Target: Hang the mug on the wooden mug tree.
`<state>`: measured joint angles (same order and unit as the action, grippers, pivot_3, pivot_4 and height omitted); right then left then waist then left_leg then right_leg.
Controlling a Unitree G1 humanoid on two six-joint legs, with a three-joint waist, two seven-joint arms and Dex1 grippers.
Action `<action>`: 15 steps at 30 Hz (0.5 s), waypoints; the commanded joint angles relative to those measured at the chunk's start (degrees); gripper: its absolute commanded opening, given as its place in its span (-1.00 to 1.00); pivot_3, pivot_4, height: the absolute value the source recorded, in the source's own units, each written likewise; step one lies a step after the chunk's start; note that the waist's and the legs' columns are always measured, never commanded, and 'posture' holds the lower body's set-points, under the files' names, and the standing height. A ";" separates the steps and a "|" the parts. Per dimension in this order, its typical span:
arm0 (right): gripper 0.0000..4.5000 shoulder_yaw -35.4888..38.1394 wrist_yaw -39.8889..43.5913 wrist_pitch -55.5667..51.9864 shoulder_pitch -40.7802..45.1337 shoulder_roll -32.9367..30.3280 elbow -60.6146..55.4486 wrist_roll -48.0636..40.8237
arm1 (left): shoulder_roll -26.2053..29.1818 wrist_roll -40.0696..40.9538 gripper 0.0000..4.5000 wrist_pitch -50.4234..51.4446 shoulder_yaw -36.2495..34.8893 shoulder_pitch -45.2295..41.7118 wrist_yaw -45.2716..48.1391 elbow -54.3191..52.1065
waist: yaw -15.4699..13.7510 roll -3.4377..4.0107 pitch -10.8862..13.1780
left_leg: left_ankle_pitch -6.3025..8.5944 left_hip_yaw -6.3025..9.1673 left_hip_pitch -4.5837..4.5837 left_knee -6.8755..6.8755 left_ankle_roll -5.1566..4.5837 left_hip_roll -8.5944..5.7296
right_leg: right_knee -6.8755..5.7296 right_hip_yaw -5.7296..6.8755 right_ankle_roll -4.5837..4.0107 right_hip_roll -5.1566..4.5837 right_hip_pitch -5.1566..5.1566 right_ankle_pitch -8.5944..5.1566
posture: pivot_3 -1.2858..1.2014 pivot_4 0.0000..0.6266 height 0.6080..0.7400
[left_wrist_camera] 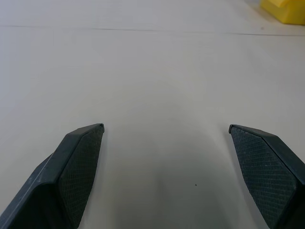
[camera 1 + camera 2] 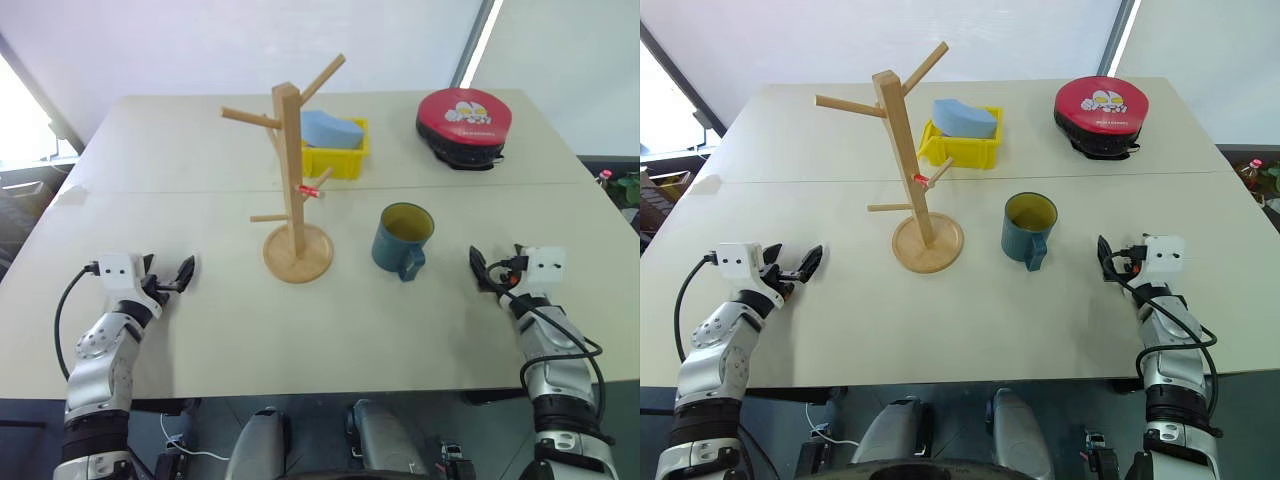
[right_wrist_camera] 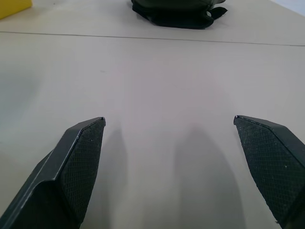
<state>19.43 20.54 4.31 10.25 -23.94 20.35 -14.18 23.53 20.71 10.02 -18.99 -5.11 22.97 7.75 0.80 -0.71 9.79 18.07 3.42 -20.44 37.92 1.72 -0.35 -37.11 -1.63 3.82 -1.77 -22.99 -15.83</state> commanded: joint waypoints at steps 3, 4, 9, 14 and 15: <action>0.99 -0.42 -0.01 1.11 -0.68 0.56 -1.52 0.31 | 0.37 0.56 1.00 1.33 -0.94 -1.08 -0.53 -1.37 | -0.02 0.00 0.00 | 0.00 0.00 0.03 0.00 0.00 0.00 | 0.00 0.00 0.00 0.00 0.03 0.00 | 0.03 -0.52 1.00; 0.99 -0.38 -0.02 1.14 -0.74 0.61 -1.61 0.33 | 0.35 0.58 1.00 1.48 -1.00 -1.16 -0.60 -1.38 | -0.02 0.00 0.00 | 0.00 0.00 0.03 0.00 0.00 0.00 | 0.00 0.00 0.00 0.00 0.04 0.00 | 0.03 -0.52 1.00; 0.99 -0.52 0.65 1.28 -2.28 0.28 -3.21 0.50 | 0.57 0.28 1.00 2.25 -0.20 -0.35 -0.05 -3.25 | -0.03 0.00 0.00 | 0.00 0.00 0.02 0.00 0.00 0.00 | 0.01 0.00 0.00 0.00 0.03 0.00 | 0.03 -0.52 1.00; 0.99 0.03 1.95 -0.05 -6.62 -0.37 -9.12 -0.80 | 1.51 -0.16 1.00 1.14 1.21 2.80 3.67 -6.50 | -0.10 0.00 0.00 | 0.00 0.01 -0.01 -0.01 0.00 0.00 | 0.03 0.00 0.00 -0.03 0.02 0.00 | 0.03 -0.52 1.00; 0.99 0.35 2.63 -0.64 -8.29 -0.58 -10.87 -1.35 | 1.84 0.28 1.00 0.83 1.45 3.68 5.27 -7.65 | -0.13 0.01 0.00 | 0.00 0.01 -0.02 -0.02 0.00 0.00 | 0.05 0.00 0.00 -0.03 0.01 0.00 | 0.03 -0.52 1.00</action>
<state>18.92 22.21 4.13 3.50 -23.71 12.88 -14.30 24.44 20.64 12.01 -17.85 -2.13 26.06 3.47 0.67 -0.71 9.79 18.07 3.43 -20.46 37.89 1.72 -0.35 -37.06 -1.63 3.81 -1.81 -22.97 -15.84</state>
